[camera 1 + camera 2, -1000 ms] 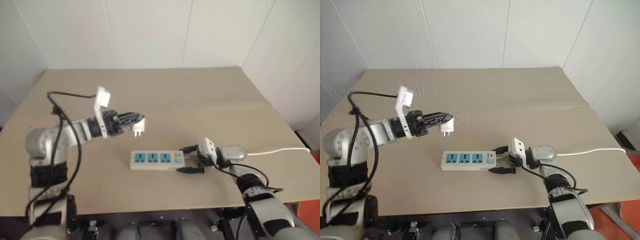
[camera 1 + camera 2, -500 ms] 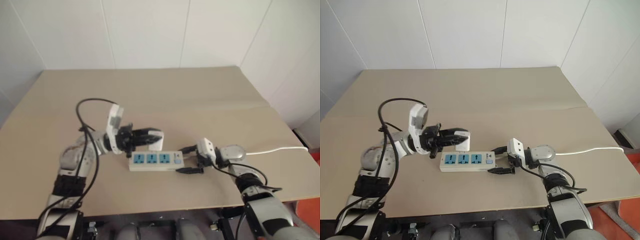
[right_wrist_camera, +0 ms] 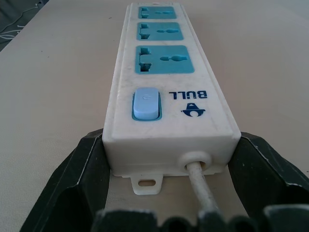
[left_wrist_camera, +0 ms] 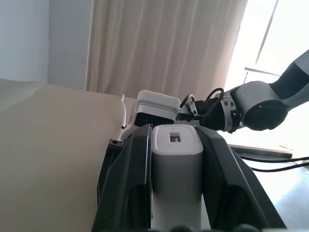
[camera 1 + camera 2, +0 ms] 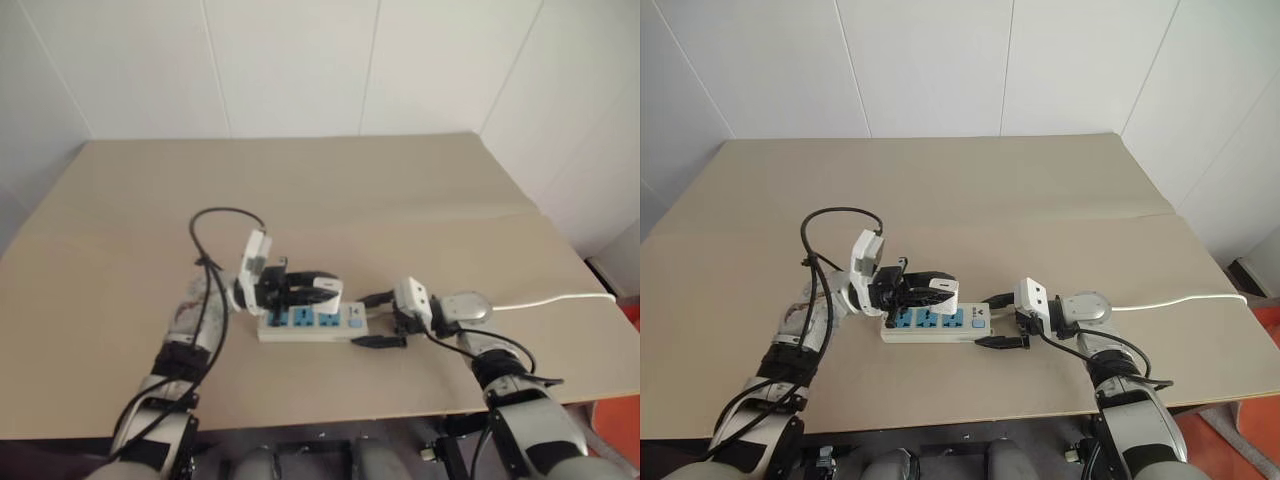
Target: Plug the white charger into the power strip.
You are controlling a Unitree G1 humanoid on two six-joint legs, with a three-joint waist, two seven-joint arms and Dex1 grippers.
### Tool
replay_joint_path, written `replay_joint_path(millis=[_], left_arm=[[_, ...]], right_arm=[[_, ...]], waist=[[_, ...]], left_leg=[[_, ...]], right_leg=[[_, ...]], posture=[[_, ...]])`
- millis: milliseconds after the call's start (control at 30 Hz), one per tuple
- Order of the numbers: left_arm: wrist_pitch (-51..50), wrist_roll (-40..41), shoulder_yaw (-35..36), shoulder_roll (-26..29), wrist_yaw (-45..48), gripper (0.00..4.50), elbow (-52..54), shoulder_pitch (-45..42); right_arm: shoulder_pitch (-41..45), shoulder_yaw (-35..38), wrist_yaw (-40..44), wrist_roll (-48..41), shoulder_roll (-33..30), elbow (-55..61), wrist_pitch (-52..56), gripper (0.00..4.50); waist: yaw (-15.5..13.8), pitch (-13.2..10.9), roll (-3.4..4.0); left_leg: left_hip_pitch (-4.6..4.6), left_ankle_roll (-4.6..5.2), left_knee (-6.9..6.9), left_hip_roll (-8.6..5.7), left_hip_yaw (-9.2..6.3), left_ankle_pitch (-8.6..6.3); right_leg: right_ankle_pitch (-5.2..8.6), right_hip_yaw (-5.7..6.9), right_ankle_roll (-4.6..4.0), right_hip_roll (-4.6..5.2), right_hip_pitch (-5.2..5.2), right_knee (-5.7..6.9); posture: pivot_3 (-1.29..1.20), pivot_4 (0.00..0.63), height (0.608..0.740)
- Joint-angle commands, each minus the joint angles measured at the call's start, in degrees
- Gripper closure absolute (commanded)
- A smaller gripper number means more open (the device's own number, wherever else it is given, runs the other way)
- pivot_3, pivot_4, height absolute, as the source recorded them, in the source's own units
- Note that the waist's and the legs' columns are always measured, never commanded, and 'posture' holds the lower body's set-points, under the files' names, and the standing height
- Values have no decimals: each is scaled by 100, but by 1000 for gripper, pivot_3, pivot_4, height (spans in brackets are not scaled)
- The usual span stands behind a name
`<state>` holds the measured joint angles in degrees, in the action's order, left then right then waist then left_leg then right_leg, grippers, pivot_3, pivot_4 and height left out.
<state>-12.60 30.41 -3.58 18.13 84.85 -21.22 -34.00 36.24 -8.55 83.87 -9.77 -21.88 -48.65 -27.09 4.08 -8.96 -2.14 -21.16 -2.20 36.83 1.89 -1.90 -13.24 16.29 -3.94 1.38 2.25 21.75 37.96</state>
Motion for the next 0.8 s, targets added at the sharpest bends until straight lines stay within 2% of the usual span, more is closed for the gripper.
replay_joint_path(millis=[33, 800], left_arm=[[170, -29, 1, -10, 175, 3471, -35, -137], [945, -578, -7, -303, 626, 3471, -1525, -515]], right_arm=[[-244, -285, -3, 350, 42, -107, 65, 1066], [-379, -309, -115, 341, 93, 80, 153, 1066]], waist=[[0, 0, 0], [2, 0, -1]], left_leg=[[0, 0, 0, 1, 0, 0], [-1, 6, 0, 6, -1, -3]], right_leg=[[0, 0, 0, -1, 0, 0], [1, 0, 1, -9, 1, -2]], posture=[[0, 150, 740], [0, 150, 740]])
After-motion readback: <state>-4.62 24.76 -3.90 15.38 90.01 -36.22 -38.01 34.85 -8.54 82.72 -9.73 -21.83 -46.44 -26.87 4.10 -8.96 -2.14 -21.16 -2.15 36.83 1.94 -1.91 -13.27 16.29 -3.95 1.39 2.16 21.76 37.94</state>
